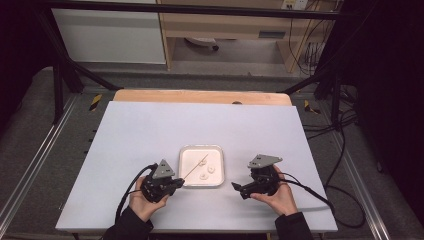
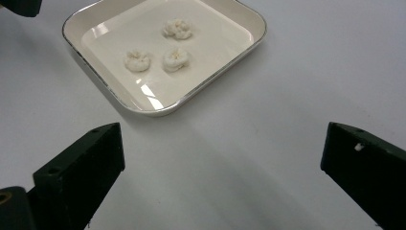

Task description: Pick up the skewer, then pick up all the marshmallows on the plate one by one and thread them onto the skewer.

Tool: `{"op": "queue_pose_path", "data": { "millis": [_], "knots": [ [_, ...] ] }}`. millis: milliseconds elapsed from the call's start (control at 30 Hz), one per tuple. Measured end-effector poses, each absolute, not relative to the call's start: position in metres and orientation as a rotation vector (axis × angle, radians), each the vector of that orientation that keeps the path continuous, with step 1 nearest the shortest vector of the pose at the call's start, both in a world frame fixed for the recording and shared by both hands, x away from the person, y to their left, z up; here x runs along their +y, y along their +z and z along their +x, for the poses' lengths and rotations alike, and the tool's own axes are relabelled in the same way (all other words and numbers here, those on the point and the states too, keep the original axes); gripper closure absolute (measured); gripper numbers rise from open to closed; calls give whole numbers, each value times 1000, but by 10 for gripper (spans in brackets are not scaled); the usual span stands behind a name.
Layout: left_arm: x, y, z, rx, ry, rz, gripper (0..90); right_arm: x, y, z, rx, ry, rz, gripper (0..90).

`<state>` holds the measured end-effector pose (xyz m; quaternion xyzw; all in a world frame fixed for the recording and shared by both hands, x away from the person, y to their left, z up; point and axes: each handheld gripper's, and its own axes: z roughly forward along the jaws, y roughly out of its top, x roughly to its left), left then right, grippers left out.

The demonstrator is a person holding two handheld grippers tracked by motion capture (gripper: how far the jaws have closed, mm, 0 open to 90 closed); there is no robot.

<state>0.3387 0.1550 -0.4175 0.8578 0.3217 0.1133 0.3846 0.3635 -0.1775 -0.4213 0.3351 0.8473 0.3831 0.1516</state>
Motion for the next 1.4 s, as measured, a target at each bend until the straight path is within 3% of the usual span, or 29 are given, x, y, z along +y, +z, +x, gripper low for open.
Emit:
{"op": "queue_pose_path", "data": {
  "millis": [1000,1400],
  "knots": [
    [169,-422,337,857,276,2094,882,-128,-423,394,2396,1213,1036,29],
    [170,-422,337,860,276,2086,882,-103,-430,413,2487,1193,969,220]
  ]
}}
